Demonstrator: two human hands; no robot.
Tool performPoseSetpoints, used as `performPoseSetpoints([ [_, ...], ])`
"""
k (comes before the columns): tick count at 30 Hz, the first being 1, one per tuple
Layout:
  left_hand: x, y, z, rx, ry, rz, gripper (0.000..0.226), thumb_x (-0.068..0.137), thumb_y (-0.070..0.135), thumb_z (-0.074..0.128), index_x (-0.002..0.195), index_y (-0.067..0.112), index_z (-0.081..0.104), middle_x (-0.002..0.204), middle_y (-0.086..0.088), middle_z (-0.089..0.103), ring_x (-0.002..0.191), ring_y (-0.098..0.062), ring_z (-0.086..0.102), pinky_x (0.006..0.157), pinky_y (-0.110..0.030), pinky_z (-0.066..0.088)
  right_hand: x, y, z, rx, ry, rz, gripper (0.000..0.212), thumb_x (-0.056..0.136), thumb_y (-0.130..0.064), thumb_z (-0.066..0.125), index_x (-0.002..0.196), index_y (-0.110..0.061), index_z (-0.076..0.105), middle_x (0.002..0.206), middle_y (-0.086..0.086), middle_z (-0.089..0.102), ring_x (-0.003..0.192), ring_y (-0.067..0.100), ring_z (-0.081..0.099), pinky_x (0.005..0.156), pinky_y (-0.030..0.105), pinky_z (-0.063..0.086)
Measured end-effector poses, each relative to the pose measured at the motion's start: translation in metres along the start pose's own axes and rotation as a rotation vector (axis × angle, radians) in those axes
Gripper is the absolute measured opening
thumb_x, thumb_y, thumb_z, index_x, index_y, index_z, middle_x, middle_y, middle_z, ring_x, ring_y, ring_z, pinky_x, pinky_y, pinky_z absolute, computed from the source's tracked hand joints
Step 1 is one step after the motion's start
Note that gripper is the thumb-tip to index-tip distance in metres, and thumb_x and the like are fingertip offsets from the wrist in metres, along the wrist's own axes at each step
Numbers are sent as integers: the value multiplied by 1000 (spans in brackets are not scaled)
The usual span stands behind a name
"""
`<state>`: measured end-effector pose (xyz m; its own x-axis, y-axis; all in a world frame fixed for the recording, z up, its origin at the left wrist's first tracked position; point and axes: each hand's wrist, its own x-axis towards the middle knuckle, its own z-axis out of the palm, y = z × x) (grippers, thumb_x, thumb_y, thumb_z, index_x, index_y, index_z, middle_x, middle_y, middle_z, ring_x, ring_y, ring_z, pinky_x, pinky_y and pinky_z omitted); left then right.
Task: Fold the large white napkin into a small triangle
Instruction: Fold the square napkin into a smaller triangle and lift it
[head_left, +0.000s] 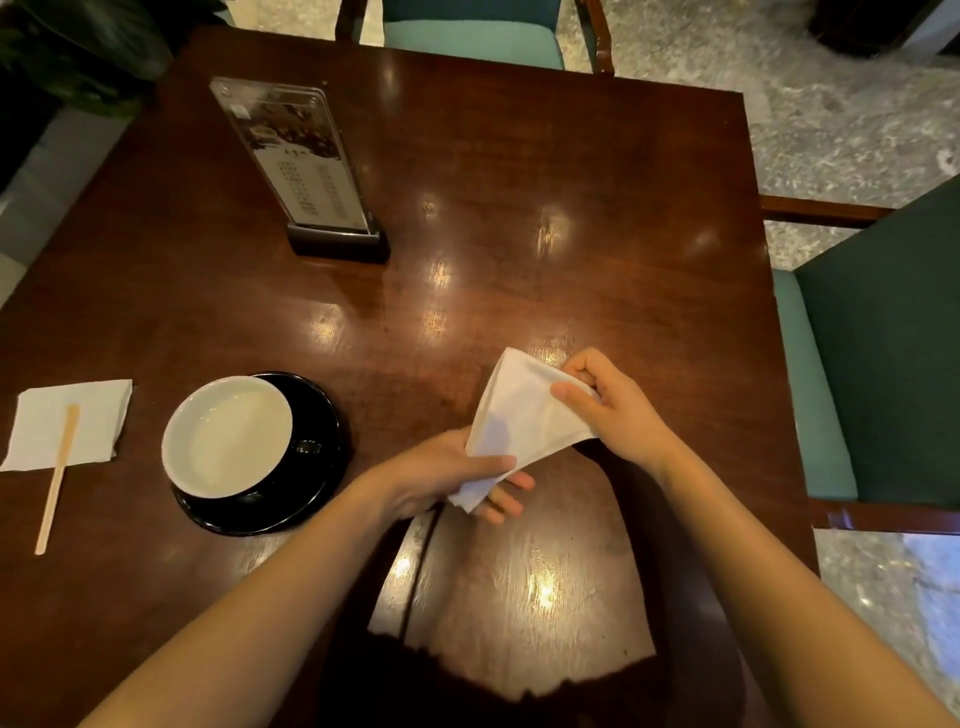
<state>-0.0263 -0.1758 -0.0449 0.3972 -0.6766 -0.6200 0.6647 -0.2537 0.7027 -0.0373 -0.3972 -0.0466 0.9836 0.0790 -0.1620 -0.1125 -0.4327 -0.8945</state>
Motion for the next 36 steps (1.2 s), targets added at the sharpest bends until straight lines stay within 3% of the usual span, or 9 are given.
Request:
performPoseSetpoints([
  [2,-2,-4,3,-59,31,32,16,92,14,53,104,3,54,78,-10,69,43,-10,51,39,-17,38,1,-1,-2,-31,-65,31,17,92,-20,58,83,-27,46,69,-9,48,57,-2,44,52,14,35],
  [5,-9,-4,-8,-74,75,47,19,92,16,53,85,-1,56,59,-11,53,36,-5,30,36,-16,20,1,1,-13,-44,-285,183,9,89,-29,61,85,-25,55,68,-1,58,50,7,49,45,17,37],
  [10,-34,2,-9,70,174,68,18,98,20,45,105,6,54,68,-2,61,43,-6,33,40,-16,23,1,8,-28,-37,-525,252,30,91,-32,58,72,-9,60,58,6,52,46,15,42,49,25,37],
  [13,-46,-10,-3,262,297,146,19,96,27,48,110,15,53,76,-2,57,53,-9,41,51,-22,35,14,4,-27,-211,-508,157,21,92,-33,56,81,-17,66,78,1,57,63,9,54,61,21,46],
  [17,-62,-41,0,738,735,411,14,88,25,42,76,24,50,79,2,47,69,-9,46,66,-15,34,39,-10,-15,-465,-415,-126,13,90,-30,58,80,-31,66,83,-8,45,83,4,45,71,22,33],
  [19,-67,-59,14,703,875,453,15,91,16,44,89,18,59,88,4,43,77,-7,47,70,-9,36,49,-20,2,-525,-366,-261,18,90,-25,60,78,-38,63,80,-8,42,77,8,45,68,28,37],
  [23,-70,-85,32,663,1163,522,32,92,30,41,117,22,59,89,9,46,81,-2,47,63,-12,40,74,-37,43,-694,-234,-443,16,90,-17,58,99,-18,71,91,1,51,81,19,52,66,36,46],
  [28,-60,-103,22,596,1339,443,14,82,13,65,95,18,60,87,4,60,75,-15,53,63,-18,39,96,-50,81,-779,-238,-499,21,89,-13,58,104,-17,72,97,6,57,93,25,52,69,32,42],
  [36,-50,-102,21,432,1402,395,18,79,8,70,92,17,62,84,20,41,81,-12,45,68,-17,34,106,-48,92,-758,-265,-324,26,90,-12,55,116,-13,56,105,5,55,101,23,47,76,26,36],
])
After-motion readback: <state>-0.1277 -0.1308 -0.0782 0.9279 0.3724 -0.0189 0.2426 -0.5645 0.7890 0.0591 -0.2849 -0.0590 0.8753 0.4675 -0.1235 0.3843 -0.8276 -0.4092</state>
